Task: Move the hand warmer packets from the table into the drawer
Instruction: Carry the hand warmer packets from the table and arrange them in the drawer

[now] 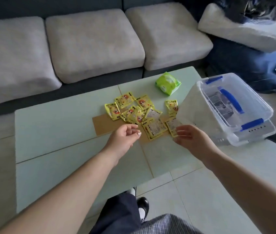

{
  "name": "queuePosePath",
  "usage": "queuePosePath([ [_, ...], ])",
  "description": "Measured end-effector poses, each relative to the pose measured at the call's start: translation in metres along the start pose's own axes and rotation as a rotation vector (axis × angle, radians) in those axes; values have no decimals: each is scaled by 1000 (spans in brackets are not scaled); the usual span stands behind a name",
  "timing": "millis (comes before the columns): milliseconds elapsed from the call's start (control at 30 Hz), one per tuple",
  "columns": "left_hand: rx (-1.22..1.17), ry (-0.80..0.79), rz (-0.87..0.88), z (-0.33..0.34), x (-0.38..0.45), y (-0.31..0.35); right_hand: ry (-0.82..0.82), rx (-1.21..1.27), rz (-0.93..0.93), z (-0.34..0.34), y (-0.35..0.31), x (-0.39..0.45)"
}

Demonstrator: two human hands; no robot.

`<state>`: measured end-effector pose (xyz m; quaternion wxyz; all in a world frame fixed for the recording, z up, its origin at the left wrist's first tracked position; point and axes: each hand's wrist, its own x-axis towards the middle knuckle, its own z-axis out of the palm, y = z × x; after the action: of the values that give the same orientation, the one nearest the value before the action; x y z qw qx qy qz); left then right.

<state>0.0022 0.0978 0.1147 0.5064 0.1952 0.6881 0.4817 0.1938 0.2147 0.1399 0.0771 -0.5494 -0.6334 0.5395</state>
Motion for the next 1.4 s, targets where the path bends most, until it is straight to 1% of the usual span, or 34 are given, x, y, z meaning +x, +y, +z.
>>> queuePosePath([
  [300,72,-46,-135,31,102,-16,21,-29,144,-4,49,84],
  [533,163,-83,-194,75,182,-60,31,-70,219,1,112,160],
  [667,235,-58,-192,97,221,-95,27,-97,252,12,151,202],
  [733,371,-1,-147,107,240,-113,28,-167,247,17,168,220],
  [800,596,88,-70,114,255,-129,57,-270,154,22,178,235],
  [867,795,164,-21,121,270,-142,117,-318,80,26,189,249],
  [933,938,206,-32,127,279,-151,187,-374,97,29,200,262],
  [1000,1011,230,-35,133,283,-161,254,-474,130,28,211,274],
  [1067,1052,248,-27,138,284,-168,244,-564,189,26,212,282],
  [1133,1089,257,-19,140,285,-173,209,-557,217,23,211,287],
  [1267,1077,281,-52,137,288,-177,200,-474,211,24,211,293],
  [1333,1023,289,-76,136,287,-175,204,-406,230,27,211,293],
  [1400,922,273,-81,131,285,-172,211,-275,243,29,213,292],
])
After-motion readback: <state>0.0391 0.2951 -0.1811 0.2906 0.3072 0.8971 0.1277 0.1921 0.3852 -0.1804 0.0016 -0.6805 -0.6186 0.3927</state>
